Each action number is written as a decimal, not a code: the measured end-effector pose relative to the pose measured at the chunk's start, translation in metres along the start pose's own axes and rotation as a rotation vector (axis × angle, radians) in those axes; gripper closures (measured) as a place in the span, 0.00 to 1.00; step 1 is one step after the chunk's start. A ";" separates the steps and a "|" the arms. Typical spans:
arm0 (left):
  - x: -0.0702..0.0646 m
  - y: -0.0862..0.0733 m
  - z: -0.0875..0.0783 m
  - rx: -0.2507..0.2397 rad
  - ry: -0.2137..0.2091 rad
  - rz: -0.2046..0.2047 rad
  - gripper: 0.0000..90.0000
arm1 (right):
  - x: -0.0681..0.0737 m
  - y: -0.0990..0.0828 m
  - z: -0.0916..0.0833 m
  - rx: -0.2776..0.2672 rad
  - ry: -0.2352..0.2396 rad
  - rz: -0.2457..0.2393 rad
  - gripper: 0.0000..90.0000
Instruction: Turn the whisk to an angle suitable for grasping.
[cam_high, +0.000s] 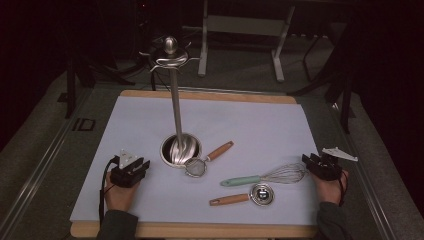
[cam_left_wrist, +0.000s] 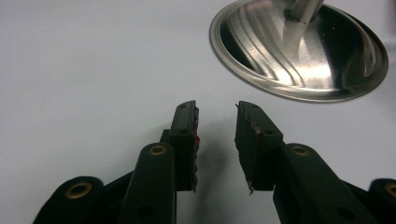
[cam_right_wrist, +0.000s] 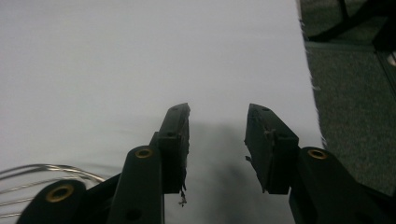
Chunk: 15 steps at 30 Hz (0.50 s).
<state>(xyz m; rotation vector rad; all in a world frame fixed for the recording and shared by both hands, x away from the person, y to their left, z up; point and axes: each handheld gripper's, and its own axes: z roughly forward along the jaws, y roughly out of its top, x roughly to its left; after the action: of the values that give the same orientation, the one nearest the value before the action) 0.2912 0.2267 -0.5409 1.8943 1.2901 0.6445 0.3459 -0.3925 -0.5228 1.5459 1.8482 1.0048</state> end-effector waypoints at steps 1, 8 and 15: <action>0.000 0.000 0.000 0.001 0.000 0.002 0.77 | 0.003 0.002 -0.001 -0.001 0.006 -0.013 0.66; -0.001 0.000 0.000 0.001 -0.002 0.004 0.77 | 0.022 0.016 -0.011 -0.034 0.037 -0.147 0.70; -0.001 0.000 0.001 0.003 0.001 0.010 0.77 | 0.045 0.029 -0.019 0.001 0.101 -0.323 0.73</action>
<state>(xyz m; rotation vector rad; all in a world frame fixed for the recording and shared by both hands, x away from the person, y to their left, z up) 0.2913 0.2256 -0.5412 1.9043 1.2836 0.6494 0.3387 -0.3507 -0.4858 1.1645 2.0832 0.9427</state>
